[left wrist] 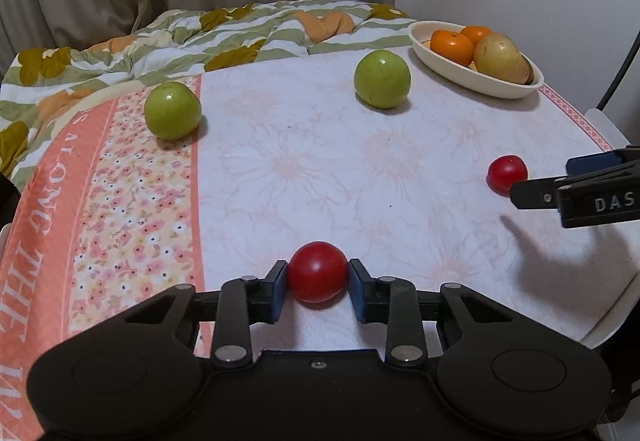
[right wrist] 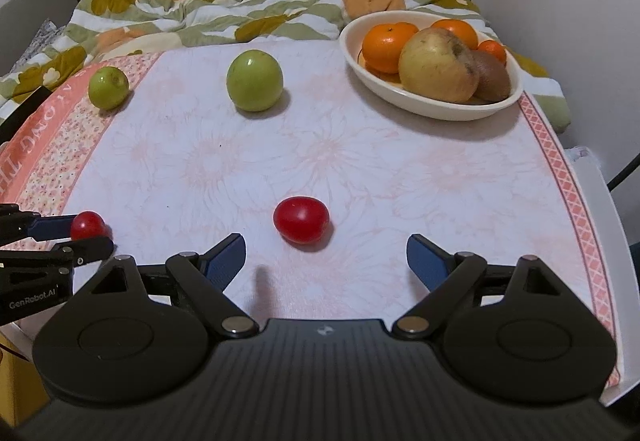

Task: Organize fruits
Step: 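Grasp a red cherry tomato with the left tool while the right tool grasps the other tomato, then lower the cherry tomato into the white bowl with the left tool while the right tool carries its tomato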

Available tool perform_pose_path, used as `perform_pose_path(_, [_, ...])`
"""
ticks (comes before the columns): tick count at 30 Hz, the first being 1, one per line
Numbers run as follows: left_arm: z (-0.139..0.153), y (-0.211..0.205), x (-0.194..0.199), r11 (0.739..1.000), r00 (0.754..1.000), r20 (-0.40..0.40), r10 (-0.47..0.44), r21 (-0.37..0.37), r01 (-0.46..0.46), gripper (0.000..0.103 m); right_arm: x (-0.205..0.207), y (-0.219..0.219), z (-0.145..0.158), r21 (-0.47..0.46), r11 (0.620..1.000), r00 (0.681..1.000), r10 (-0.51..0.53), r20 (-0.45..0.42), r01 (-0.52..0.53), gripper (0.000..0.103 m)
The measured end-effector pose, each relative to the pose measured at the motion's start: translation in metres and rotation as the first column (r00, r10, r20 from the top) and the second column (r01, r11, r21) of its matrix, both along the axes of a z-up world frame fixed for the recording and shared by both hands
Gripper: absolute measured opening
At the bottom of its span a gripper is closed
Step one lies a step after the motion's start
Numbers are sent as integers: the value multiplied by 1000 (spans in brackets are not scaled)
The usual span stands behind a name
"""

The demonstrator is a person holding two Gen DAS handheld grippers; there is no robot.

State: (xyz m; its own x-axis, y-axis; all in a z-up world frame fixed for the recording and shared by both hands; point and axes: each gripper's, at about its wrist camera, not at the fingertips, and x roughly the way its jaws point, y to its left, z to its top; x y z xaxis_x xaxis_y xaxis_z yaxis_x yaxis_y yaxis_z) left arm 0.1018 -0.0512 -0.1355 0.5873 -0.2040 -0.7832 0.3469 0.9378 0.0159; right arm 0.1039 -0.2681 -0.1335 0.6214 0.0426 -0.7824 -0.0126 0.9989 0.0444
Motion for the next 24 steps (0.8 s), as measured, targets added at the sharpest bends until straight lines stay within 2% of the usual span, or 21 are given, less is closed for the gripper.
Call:
perform_pose_path(4, [0, 1, 0, 1000, 1000, -6, 15, -6, -15, 35, 8, 3, -6, 0, 1000, 1000, 21, -12, -21, 92])
perform_pose_path(6, [0, 1, 0, 1000, 1000, -9, 24, -5, -24, 35, 13, 4, -8, 5, 1000, 999, 31, -20, -30, 84])
perform_pose_path(12, [2, 3, -2, 999, 999, -18, 49, -6, -49, 35, 23, 9, -14, 4, 999, 998, 54, -30, -54, 73])
perform_pose_path(16, [2, 5, -2, 998, 998, -24, 63, -11, -63, 35, 27, 12, -15, -8, 998, 998, 62, -25, -62, 70])
perform_pose_path(19, [2, 5, -3, 997, 997, -26, 76, -14, -76, 35, 28, 13, -15, -21, 997, 997, 77, -11, -77, 53])
perform_pose_path(20, [3, 6, -3, 997, 997, -27, 79, -15, -79, 35, 28, 14, -15, -26, 996, 997, 82, -8, -82, 50])
perform_pose_path(24, [9, 9, -4, 994, 995, -33, 99, -32, -100, 35, 27, 15, -12, -18, 996, 996, 84, -9, -84, 50])
